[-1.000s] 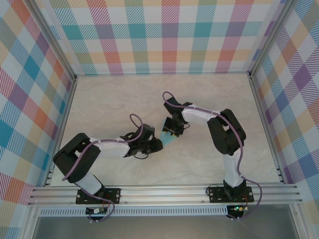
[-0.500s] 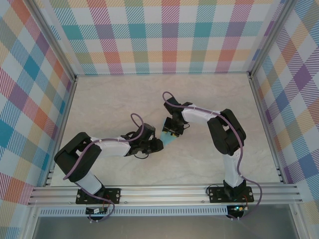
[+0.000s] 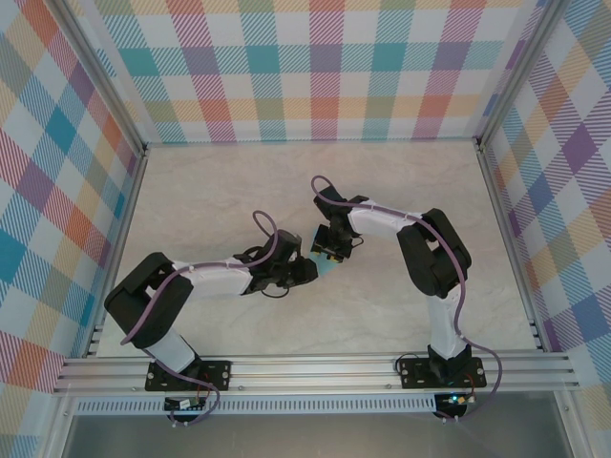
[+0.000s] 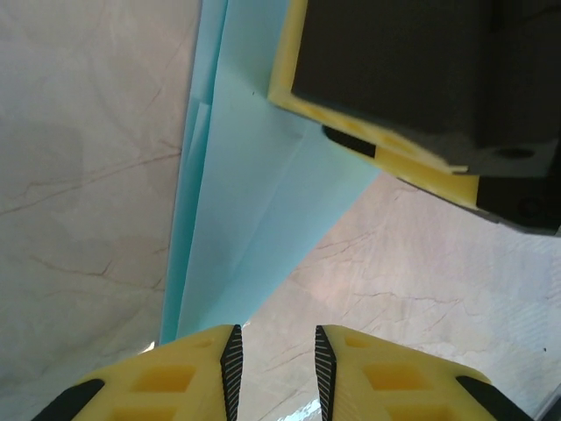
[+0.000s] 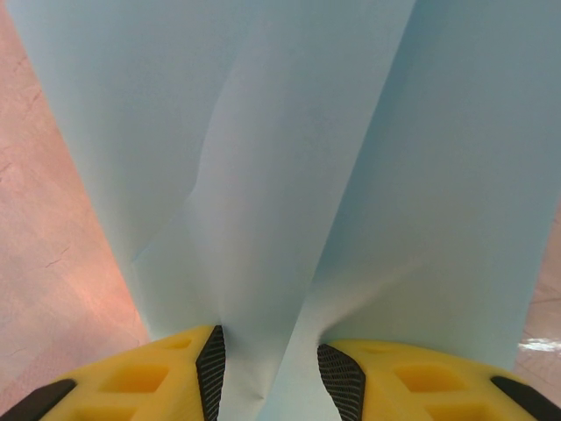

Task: Fold a paper plane with a square sheet of paper (pick it up from the middle)
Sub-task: Fourth fold the wing at the center of the table.

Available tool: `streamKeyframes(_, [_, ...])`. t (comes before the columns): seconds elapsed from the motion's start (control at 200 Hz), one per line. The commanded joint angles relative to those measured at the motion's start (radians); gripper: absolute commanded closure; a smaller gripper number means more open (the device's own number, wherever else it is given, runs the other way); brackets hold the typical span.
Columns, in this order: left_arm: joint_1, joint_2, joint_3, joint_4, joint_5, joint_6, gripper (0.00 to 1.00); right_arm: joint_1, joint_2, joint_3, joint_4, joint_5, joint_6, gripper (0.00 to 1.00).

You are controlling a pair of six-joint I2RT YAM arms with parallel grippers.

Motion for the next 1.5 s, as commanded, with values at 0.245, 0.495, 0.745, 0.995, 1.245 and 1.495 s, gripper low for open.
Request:
streamKeyframes(0.245, [-0.002,0.066,0.023,-0.021,-0.016,0.011,0.70,-0.021,0.206,-0.112,-0.081,0.212,-0.011,0.58])
streamKeyframes(0.495, [-0.002,0.064,0.001,-0.058,-0.045,0.003,0.71,-0.020,0.207,-0.114,-0.081,0.212,-0.011,0.58])
streamKeyframes(0.745, [0.004,-0.091,-0.048,0.119,-0.120,-0.030,0.73,-0.021,0.218,-0.112,-0.086,0.221,-0.009,0.58])
streamKeyframes(0.995, [0.005,-0.101,-0.073,0.178,-0.145,-0.051,0.73,-0.021,0.231,-0.104,-0.085,0.218,-0.018,0.56])
streamKeyframes(1.245, [0.006,-0.035,-0.057,0.212,-0.090,-0.053,0.76,-0.021,0.238,-0.098,-0.090,0.222,-0.024,0.49])
streamKeyframes(1.495, [0.007,0.034,-0.036,0.213,-0.080,-0.044,0.81,-0.021,0.252,-0.091,-0.098,0.225,-0.028,0.49])
